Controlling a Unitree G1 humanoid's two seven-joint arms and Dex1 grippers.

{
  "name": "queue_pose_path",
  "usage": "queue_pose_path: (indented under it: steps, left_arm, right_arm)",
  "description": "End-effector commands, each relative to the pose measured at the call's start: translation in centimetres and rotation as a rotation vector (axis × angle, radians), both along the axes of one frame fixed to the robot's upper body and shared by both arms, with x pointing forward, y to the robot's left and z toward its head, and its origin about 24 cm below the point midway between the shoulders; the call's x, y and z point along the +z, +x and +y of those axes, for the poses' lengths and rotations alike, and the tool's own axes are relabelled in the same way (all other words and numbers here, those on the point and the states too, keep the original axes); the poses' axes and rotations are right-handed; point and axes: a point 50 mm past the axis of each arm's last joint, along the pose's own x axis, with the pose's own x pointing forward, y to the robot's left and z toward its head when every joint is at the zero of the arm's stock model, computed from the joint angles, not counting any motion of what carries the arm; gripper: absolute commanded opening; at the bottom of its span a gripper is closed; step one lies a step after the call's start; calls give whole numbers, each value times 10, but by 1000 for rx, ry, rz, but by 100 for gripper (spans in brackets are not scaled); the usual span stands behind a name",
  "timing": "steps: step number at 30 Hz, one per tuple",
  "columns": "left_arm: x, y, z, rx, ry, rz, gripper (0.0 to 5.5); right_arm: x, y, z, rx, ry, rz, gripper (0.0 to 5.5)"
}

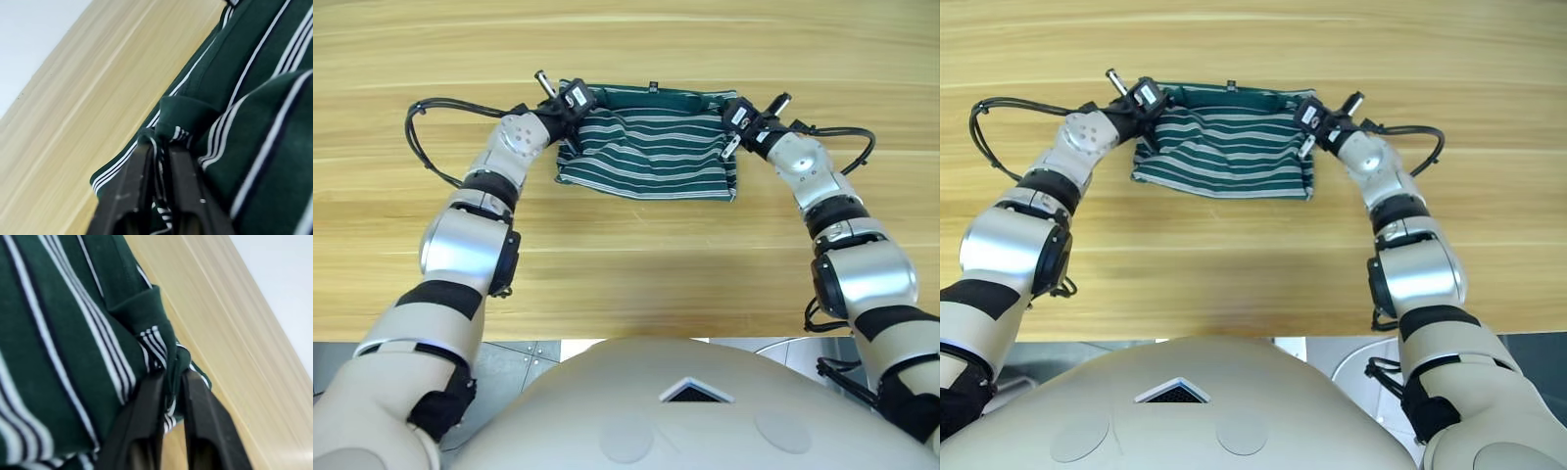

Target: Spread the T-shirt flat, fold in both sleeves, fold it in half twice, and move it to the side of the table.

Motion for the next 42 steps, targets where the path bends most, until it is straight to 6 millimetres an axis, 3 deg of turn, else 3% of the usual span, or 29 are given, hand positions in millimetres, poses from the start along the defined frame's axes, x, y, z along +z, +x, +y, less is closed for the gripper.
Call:
queue_pose_path:
  steps: [1, 8, 16, 19, 23, 27, 29, 32, 37, 42]
  left_arm:
    - [-8, -6, 9, 4, 25, 52, 120]
    - [15, 8, 11, 24, -26, -38, 225]
    - [38, 22, 20, 165, -340, 38, 362]
    - [51, 32, 30, 336, -525, 21, 407]
    - [59, 37, 43, 511, -645, -12, 459]
    - [55, 34, 59, 634, -706, -26, 459]
    - [58, 31, 64, 613, -764, -67, 459]
    - [66, 24, 56, 354, -891, -139, 397]
    - [46, -8, 30, -113, -771, -145, 317]
    - [24, -31, 18, -269, -641, -105, 230]
  right_arm:
    - [-5, -2, -7, -40, 31, 48, 128]
    - [9, 8, -7, -87, 132, 18, 248]
    - [19, 19, 2, -152, 236, -20, 394]
    - [29, 22, -8, -207, 320, -75, 446]
    - [42, 25, -31, -341, 464, -134, 518]
    - [52, 26, -56, -462, 607, -165, 537]
    - [52, 21, -56, -394, 618, -170, 537]
    - [54, 10, -41, -161, 584, -212, 540]
    - [37, -14, -16, 160, 377, -154, 540]
    - [13, -26, -15, 208, 189, -41, 540]
